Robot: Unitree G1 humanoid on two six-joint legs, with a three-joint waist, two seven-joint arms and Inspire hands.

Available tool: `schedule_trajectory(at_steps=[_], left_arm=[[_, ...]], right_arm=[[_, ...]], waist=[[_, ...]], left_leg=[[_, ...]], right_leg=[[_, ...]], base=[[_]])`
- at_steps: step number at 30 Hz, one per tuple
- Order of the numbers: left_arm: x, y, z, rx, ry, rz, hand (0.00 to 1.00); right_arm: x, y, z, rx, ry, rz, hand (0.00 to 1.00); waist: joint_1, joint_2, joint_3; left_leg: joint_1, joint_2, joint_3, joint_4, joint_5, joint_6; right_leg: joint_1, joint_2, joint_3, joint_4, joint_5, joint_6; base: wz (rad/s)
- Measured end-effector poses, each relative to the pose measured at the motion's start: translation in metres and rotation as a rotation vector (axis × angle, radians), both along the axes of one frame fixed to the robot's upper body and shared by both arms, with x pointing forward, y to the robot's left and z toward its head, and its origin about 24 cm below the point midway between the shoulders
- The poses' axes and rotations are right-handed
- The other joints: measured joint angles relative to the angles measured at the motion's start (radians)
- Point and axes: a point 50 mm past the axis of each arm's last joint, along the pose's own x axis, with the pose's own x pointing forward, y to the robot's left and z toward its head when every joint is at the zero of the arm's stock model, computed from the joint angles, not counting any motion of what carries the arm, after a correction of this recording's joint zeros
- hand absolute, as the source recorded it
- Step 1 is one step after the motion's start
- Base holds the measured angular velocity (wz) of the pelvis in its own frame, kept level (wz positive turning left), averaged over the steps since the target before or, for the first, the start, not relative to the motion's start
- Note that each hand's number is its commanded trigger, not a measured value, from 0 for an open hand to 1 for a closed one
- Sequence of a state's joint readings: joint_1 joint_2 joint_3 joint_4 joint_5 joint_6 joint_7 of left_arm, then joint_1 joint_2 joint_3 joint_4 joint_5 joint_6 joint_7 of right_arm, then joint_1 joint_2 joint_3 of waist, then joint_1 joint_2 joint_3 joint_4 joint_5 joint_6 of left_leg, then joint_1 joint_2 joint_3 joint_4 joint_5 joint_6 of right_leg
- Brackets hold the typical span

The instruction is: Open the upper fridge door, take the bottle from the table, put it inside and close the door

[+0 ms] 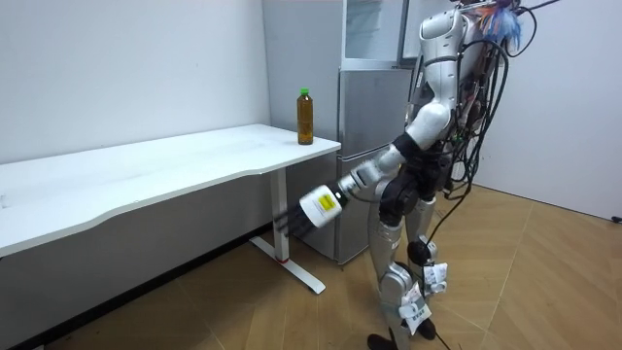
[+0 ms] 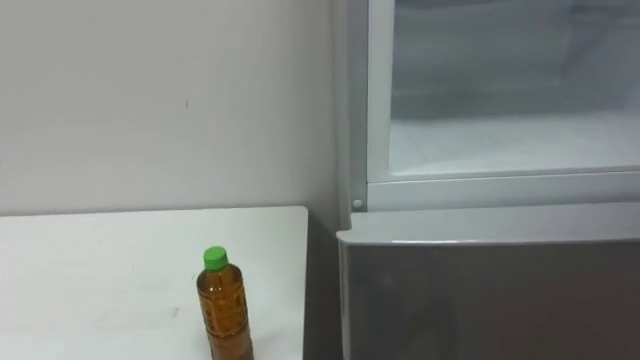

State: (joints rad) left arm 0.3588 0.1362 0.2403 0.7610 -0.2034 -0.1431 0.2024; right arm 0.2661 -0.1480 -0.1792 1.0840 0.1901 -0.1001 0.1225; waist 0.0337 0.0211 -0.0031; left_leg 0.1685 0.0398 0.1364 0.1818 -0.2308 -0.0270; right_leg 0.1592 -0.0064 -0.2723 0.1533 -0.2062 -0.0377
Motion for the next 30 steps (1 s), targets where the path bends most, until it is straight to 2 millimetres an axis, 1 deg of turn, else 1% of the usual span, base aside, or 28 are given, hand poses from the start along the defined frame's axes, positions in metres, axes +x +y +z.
schedule_trajectory(at_steps=[2, 7, 10, 13, 16, 19, 23, 25, 30], left_arm=[[-0.018, -0.005, -0.008, -0.029, 0.077, -0.014, 0.00], [-0.043, -0.010, -0.019, -0.069, 0.182, 0.010, 0.00], [-0.060, -0.015, -0.023, -0.096, 0.250, 0.022, 0.00], [-0.065, -0.020, -0.027, -0.102, 0.312, -0.037, 0.00], [-0.060, -0.025, -0.029, -0.111, 0.333, -0.091, 0.00], [-0.046, -0.029, -0.031, -0.110, 0.323, -0.146, 0.00], [-0.025, -0.037, -0.034, -0.115, 0.301, -0.224, 0.00], [-0.022, -0.038, -0.034, -0.113, 0.298, -0.241, 0.00], [-0.021, -0.040, -0.034, -0.132, 0.297, -0.256, 0.00]], right_arm=[[-0.001, 0.000, 0.000, -0.003, 0.004, -0.002, 0.00], [-0.002, 0.001, -0.001, 0.002, 0.005, -0.002, 0.00], [-0.009, 0.003, -0.003, 0.012, 0.029, -0.016, 0.00], [-0.009, 0.003, -0.003, 0.003, 0.034, -0.024, 0.00], [-0.009, 0.005, -0.004, -0.005, 0.040, -0.018, 0.00], [-0.004, 0.006, -0.004, -0.008, 0.032, -0.009, 0.00], [-0.002, 0.007, -0.004, -0.010, 0.030, -0.014, 0.00], [0.000, 0.008, -0.004, -0.007, 0.026, -0.014, 0.00], [0.000, 0.010, -0.005, -0.001, 0.028, -0.009, 0.00]], waist=[[-0.002, -0.003, 0.0009], [-0.003, -0.003, 0.0004], [-0.003, -0.005, -0.0005], [-0.004, -0.004, -0.0004], [-0.013, -0.006, -0.0004], [-0.031, -0.006, 0.0004], [-0.043, -0.006, 0.0008], [-0.055, -0.006, 0.0007], [-0.055, -0.009, 0.0007]], left_leg=[[-0.002, 0.000, 0.000, 0.000, -0.001, 0.001], [-0.003, 0.000, 0.003, -0.002, -0.002, 0.003], [-0.002, 0.000, 0.009, -0.003, -0.002, 0.003], [-0.002, 0.000, 0.017, -0.002, -0.002, 0.003], [-0.003, 0.001, 0.023, -0.001, -0.002, 0.003], [-0.007, 0.001, 0.025, -0.001, -0.002, 0.003], [-0.008, 0.000, 0.025, -0.003, -0.002, 0.003], [-0.008, 0.000, 0.025, -0.004, -0.002, 0.003], [-0.010, 0.001, 0.028, -0.016, -0.002, 0.003]], right_leg=[[-0.004, 0.001, 0.005, 0.000, 0.000, 0.000], [-0.010, 0.001, 0.010, 0.003, 0.000, 0.000], [-0.010, 0.001, 0.012, 0.002, 0.000, 0.000], [-0.015, 0.001, 0.022, 0.002, 0.000, 0.000], [-0.017, 0.001, 0.022, 0.003, 0.000, 0.000], [-0.017, 0.001, 0.023, 0.003, 0.000, 0.000], [-0.019, 0.001, 0.023, 0.002, 0.000, 0.001], [-0.020, 0.001, 0.024, 0.000, 0.000, 0.001], [-0.036, 0.004, 0.029, 0.001, 0.001, 0.001]], base=[[0.00], [-0.02], [-0.02], [-0.08], [-0.02], [0.00], [0.00], [-0.03], [-0.04]])
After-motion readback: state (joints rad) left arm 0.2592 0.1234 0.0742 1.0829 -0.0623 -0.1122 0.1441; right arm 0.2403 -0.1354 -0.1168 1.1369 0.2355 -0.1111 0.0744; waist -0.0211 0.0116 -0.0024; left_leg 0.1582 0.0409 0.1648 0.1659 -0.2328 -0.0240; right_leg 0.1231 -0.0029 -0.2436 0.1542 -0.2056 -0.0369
